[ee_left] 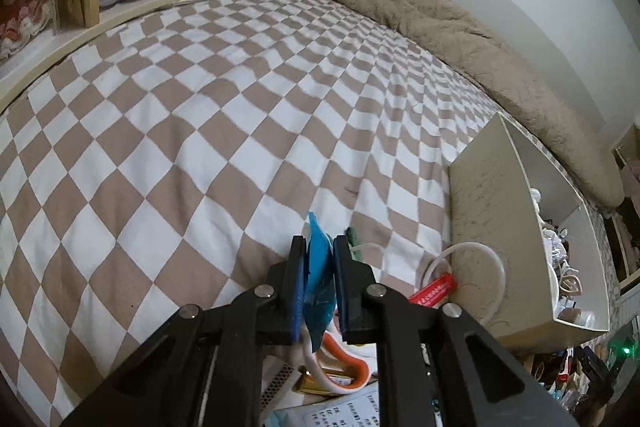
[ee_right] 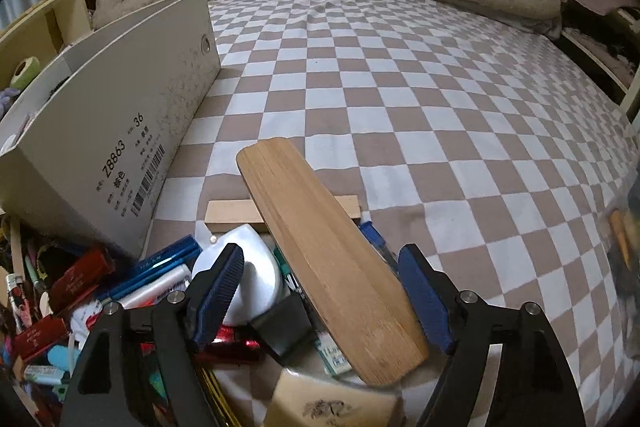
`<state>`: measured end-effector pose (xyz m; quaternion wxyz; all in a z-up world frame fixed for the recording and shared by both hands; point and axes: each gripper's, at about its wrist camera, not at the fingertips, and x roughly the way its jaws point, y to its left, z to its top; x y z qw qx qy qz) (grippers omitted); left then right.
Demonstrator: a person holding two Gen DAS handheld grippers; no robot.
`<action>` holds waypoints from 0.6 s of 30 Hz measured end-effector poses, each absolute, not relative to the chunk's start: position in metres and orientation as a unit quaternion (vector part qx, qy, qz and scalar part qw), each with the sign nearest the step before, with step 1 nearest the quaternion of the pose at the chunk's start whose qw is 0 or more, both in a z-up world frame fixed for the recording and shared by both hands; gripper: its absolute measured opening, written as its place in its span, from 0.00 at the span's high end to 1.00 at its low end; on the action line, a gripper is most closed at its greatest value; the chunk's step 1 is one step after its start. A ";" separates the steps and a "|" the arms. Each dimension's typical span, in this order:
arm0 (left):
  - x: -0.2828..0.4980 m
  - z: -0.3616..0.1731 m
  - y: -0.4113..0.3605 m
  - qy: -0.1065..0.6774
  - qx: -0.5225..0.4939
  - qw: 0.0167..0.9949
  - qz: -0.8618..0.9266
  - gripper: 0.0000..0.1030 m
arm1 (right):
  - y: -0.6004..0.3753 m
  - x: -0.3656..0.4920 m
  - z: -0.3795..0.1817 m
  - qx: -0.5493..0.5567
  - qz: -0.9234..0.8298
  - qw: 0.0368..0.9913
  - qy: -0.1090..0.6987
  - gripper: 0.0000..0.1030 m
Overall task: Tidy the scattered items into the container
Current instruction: 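Lift and carry the blue packet and wooden paddle toward the white box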
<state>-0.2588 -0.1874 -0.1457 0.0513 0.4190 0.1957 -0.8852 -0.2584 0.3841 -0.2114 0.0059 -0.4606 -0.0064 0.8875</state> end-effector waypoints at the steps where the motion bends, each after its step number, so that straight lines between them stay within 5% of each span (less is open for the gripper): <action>1: -0.259 -0.145 -0.187 0.197 0.418 0.050 -0.885 0.87 | 0.382 -0.261 -0.213 -0.464 0.886 0.007 -0.014 0.33; 3: -0.259 -0.144 -0.188 0.199 0.418 0.048 -0.885 0.87 | 0.381 -0.263 -0.213 -0.463 0.886 0.006 -0.016 0.46; 9: -0.260 -0.147 -0.193 0.213 0.419 0.049 -0.881 0.87 | 0.381 -0.260 -0.209 -0.455 0.890 0.016 -0.016 0.52; 10: -0.259 -0.147 -0.194 0.213 0.420 0.050 -0.881 0.87 | 0.383 -0.258 -0.206 -0.449 0.893 0.013 -0.009 0.74; 12: -0.259 -0.148 -0.194 0.208 0.422 0.053 -0.881 0.87 | 0.387 -0.254 -0.195 -0.428 0.903 0.022 0.007 0.83; 13: -0.260 -0.149 -0.193 0.205 0.425 0.055 -0.880 0.87 | 0.390 -0.251 -0.190 -0.418 0.908 0.024 0.018 0.96; 18: -0.262 -0.155 -0.189 0.182 0.436 0.065 -0.879 0.86 | 0.402 -0.246 -0.191 -0.423 0.905 0.030 0.042 0.98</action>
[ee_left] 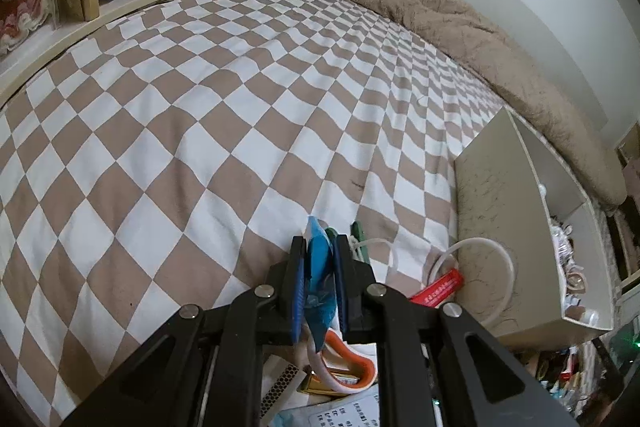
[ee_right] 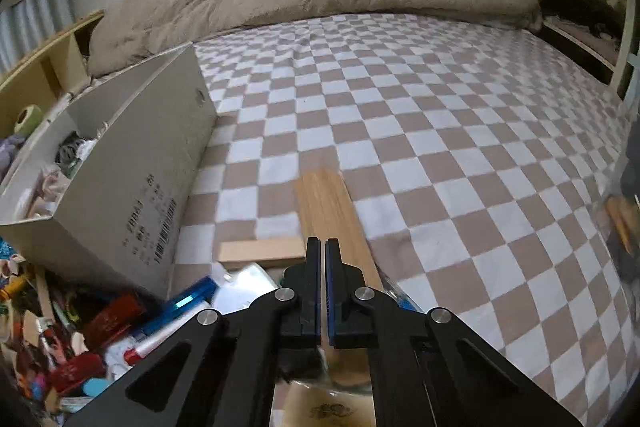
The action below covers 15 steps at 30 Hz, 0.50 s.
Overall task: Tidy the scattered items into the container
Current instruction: 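Lift and carry the blue packet and wooden paddle toward the white box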
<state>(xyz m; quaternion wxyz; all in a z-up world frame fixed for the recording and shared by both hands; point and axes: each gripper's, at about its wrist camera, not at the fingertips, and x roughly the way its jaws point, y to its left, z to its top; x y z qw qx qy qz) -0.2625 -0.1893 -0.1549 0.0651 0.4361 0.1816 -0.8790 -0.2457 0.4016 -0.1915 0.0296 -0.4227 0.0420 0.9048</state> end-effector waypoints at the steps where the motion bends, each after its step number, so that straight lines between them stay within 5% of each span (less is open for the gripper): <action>1: -0.263 -0.156 -0.188 0.174 0.438 0.070 -0.879 0.86 | 0.402 -0.246 -0.194 -0.427 0.903 0.031 0.038 0.98; 12: -0.276 -0.187 -0.170 0.114 0.496 0.080 -0.857 0.69 | 0.413 -0.247 -0.205 -0.434 0.899 0.040 0.045 0.92; 13: -0.276 -0.186 -0.169 0.113 0.495 0.078 -0.858 0.64 | 0.411 -0.247 -0.205 -0.434 0.899 0.038 0.043 0.68; 14: -0.276 -0.186 -0.168 0.113 0.494 0.075 -0.859 0.62 | 0.408 -0.247 -0.204 -0.435 0.899 0.036 0.038 0.28; 15: -0.276 -0.186 -0.167 0.111 0.494 0.074 -0.859 0.62 | 0.404 -0.248 -0.204 -0.434 0.900 0.035 0.029 0.17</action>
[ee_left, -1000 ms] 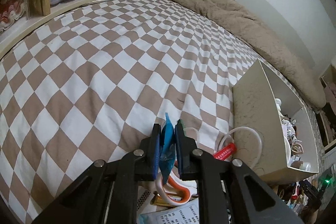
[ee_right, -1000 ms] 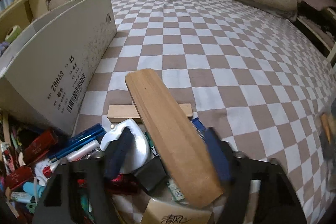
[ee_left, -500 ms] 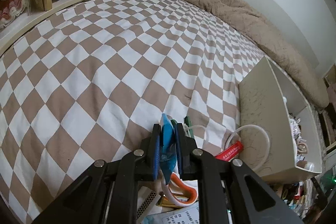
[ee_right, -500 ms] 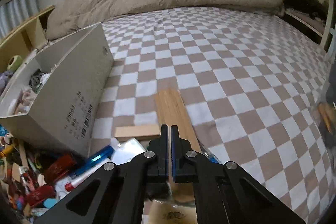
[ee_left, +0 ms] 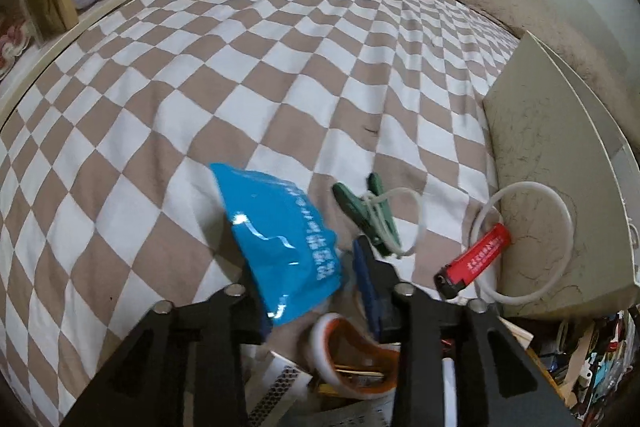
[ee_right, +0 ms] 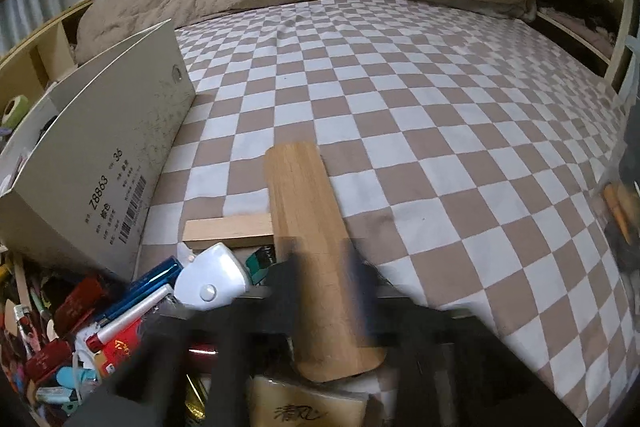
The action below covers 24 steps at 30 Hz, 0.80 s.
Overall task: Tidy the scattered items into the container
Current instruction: 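Lift and carry the blue packet and wooden paddle toward the white box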
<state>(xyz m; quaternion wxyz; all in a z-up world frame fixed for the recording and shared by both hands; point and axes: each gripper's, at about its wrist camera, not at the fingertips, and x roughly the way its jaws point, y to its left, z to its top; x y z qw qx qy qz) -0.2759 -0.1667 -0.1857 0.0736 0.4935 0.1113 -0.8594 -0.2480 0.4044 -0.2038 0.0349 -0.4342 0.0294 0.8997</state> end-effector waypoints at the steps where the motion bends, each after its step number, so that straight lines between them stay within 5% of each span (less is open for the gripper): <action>1: -0.276 -0.185 -0.166 0.110 0.493 0.072 -0.860 0.63 | 0.401 -0.249 -0.203 -0.433 0.900 0.033 0.020 0.16; 4: -0.277 -0.184 -0.165 0.119 0.494 0.060 -0.859 0.82 | 0.392 -0.258 -0.205 -0.443 0.896 0.034 -0.005 0.16; 7: -0.275 -0.183 -0.165 0.130 0.493 0.048 -0.859 0.84 | 0.390 -0.265 -0.211 -0.459 0.887 0.044 -0.020 0.17; 9: -0.274 -0.180 -0.164 0.131 0.489 0.047 -0.861 0.85 | 0.393 -0.269 -0.213 -0.465 0.884 0.045 -0.015 0.26; 11: -0.273 -0.176 -0.163 0.137 0.483 0.043 -0.864 0.86 | 0.399 -0.271 -0.212 -0.467 0.883 0.051 -0.001 0.52; 24: -0.265 -0.155 -0.158 0.165 0.448 0.019 -0.878 0.87 | 0.405 -0.267 -0.206 -0.456 0.889 0.042 0.028 0.55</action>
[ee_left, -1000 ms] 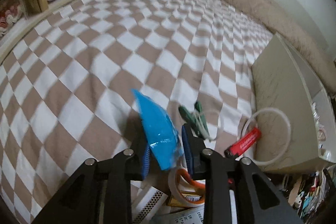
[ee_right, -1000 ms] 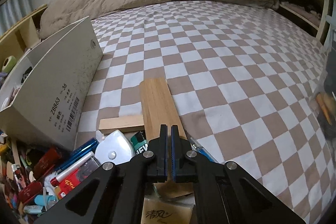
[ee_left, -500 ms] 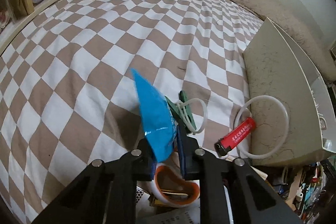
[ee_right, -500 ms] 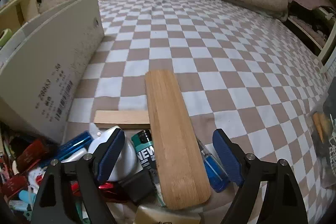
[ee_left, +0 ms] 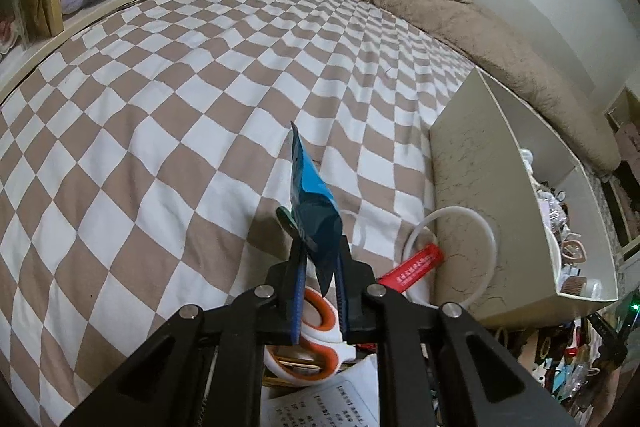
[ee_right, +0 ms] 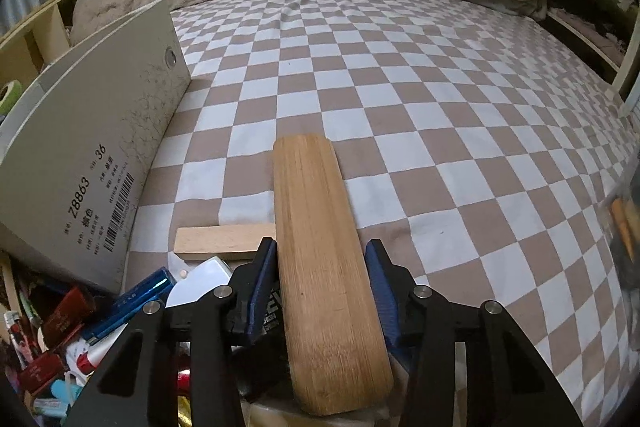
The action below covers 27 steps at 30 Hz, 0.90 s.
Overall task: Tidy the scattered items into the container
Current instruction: 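Lift and carry the blue packet and wooden paddle toward the white box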
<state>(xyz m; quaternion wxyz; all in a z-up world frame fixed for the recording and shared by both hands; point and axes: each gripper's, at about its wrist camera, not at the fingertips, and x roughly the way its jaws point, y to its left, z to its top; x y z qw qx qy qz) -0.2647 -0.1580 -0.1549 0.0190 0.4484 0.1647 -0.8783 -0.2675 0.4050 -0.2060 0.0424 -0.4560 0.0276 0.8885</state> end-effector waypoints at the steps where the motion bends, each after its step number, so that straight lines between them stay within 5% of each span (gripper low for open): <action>1: -0.265 -0.155 -0.158 0.166 0.447 0.018 -0.879 0.87 | 0.406 -0.266 -0.204 -0.451 0.891 0.043 0.031 0.55; 9: -0.263 -0.150 -0.161 0.177 0.437 0.015 -0.882 0.87 | 0.411 -0.247 -0.177 -0.401 0.911 0.035 0.093 0.57; 11: -0.263 -0.149 -0.160 0.178 0.435 0.013 -0.883 0.87 | 0.412 -0.241 -0.172 -0.390 0.914 0.024 0.110 0.86; 21: -0.261 -0.143 -0.146 0.172 0.428 -0.003 -0.887 0.87 | 0.404 -0.238 -0.175 -0.385 0.917 0.037 0.100 0.86; 22: -0.261 -0.142 -0.145 0.171 0.428 -0.004 -0.888 0.87 | 0.404 -0.240 -0.178 -0.389 0.915 0.036 0.096 0.83; 24: -0.260 -0.141 -0.143 0.170 0.426 -0.007 -0.889 0.87 | 0.403 -0.244 -0.182 -0.400 0.912 0.031 0.086 0.52; 25: -0.260 -0.140 -0.142 0.170 0.425 -0.008 -0.889 0.87 | 0.401 -0.244 -0.184 -0.404 0.911 0.030 0.081 0.27; 27: -0.259 -0.138 -0.138 0.167 0.422 -0.014 -0.891 0.87 | 0.397 -0.246 -0.187 -0.413 0.908 0.026 0.069 0.25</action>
